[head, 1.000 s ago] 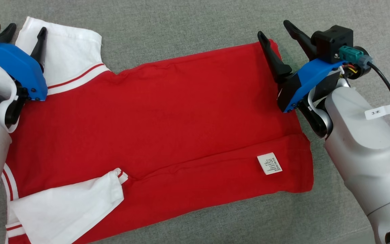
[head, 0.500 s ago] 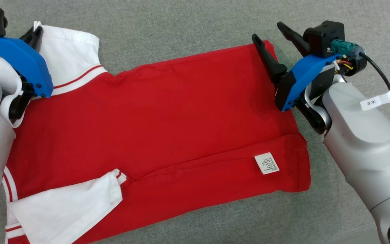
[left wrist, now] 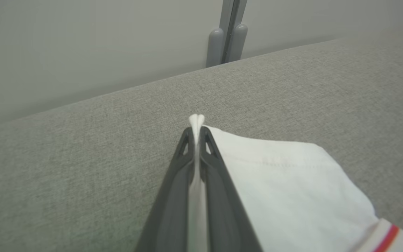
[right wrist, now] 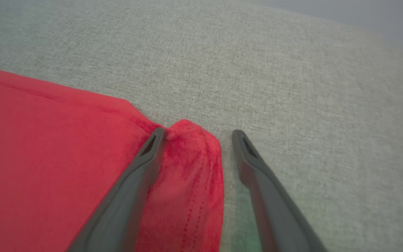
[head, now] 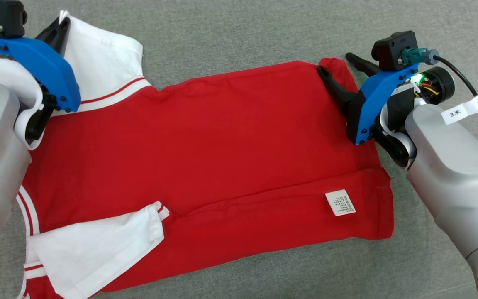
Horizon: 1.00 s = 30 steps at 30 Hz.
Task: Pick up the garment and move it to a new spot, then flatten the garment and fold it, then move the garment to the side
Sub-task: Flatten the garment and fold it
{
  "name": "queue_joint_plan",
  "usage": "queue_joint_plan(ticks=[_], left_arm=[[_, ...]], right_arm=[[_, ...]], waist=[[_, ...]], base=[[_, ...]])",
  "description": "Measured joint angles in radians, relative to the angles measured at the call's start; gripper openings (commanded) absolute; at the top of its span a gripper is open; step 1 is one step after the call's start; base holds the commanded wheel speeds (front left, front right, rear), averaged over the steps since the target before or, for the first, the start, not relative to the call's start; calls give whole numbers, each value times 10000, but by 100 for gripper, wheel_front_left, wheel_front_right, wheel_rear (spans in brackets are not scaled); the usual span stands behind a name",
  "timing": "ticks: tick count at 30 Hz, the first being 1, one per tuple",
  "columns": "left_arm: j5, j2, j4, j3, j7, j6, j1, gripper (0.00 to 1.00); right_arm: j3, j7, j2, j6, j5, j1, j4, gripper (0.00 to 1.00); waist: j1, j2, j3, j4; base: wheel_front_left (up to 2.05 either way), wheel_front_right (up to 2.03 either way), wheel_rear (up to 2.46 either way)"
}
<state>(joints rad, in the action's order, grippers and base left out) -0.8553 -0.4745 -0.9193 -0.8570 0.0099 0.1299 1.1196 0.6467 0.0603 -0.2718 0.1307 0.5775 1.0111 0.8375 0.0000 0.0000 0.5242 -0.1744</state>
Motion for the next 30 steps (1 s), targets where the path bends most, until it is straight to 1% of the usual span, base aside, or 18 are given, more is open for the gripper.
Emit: queue_joint_plan(ticks=[2,3,4,7,10,17,20,23,30], left_arm=[[-92,31,35,-148,-96,0,87,0],[-153,42,58,-226,-151,0,122,0],[-186,50,71,-295,-228,0,140,0],[-353,54,113,-477,-454,0,169,0],[-510,59,171,-614,-780,0,203,0],[-932,38,677,-917,-1793,0,22,0],[-1160,2,1127,-1035,-2157,0,-359,0],[-1296,-171,1848,-1145,-2502,0,-952,0],[-1271,-600,3129,-1057,-2686,-12,-2145,0]], right_arm=[[90,61,-29,0,50,9,46,99],[146,144,-31,-2,94,14,59,47],[184,178,-36,-2,194,18,42,0],[234,119,-44,4,322,37,-17,0],[150,-211,-157,2,307,90,104,0],[-291,-1597,-136,2,127,-79,686,0],[-403,-2113,-50,2,113,-382,932,0],[-493,-2725,-25,0,102,-812,1129,0],[-782,-3164,-69,0,-12,-1487,1210,0]], waist=[[0,0,9,71],[0,0,13,102],[0,-1,14,131],[0,0,4,196],[2,0,-77,267],[1,0,-573,556],[0,0,-874,727],[-1,0,-1277,956],[-1,-1,-1742,1333]], base=[[0,0,0],[0,0,0],[0,0,0],[0,0,0],[0,0,0],[0,0,0],[0,0,0],[0,0,0],[0,0,0]])
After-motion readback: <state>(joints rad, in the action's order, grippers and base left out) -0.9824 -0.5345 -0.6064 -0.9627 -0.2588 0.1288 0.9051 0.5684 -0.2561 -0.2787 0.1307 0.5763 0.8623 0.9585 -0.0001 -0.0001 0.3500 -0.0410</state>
